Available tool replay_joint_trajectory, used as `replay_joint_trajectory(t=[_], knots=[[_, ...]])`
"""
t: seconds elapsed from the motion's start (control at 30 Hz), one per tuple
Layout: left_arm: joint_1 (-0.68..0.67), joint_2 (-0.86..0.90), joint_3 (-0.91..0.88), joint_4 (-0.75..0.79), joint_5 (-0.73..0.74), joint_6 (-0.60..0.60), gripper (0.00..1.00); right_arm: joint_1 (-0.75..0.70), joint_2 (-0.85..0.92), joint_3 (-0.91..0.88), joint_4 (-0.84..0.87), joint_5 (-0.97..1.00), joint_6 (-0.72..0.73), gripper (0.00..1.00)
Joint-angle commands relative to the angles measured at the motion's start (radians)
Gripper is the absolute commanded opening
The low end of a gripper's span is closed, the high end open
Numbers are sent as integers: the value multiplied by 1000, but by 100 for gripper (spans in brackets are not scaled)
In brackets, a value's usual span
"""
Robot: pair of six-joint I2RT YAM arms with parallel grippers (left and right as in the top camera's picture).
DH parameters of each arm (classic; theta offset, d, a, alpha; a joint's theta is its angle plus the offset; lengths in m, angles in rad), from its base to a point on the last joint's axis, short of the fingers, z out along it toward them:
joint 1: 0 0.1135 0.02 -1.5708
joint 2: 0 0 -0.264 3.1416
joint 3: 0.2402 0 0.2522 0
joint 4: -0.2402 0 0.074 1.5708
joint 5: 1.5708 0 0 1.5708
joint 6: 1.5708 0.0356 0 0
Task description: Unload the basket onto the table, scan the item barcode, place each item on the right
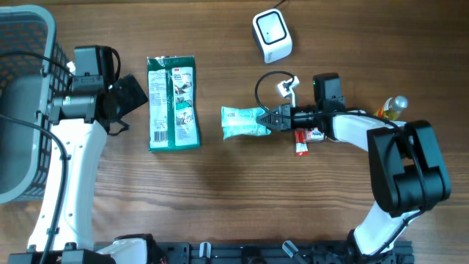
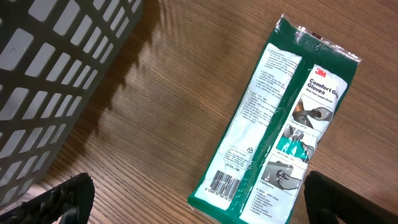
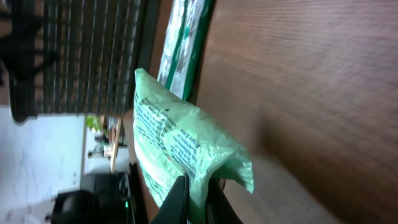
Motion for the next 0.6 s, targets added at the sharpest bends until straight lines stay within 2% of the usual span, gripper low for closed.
replay_joint_trajectory(t=[0.0, 0.2, 0.47, 0.57], knots=[[-5, 2, 0, 2, 2, 8, 100, 2, -101, 0, -50, -90, -177, 4], [-5, 2, 0, 2, 2, 8, 100, 2, -229, 0, -140, -31, -228, 4], [-5, 2, 0, 2, 2, 8, 100, 2, -461, 0, -423, 280, -414, 4], [-5, 2, 0, 2, 2, 8, 100, 2, -513, 0, -460, 304, -425, 4]])
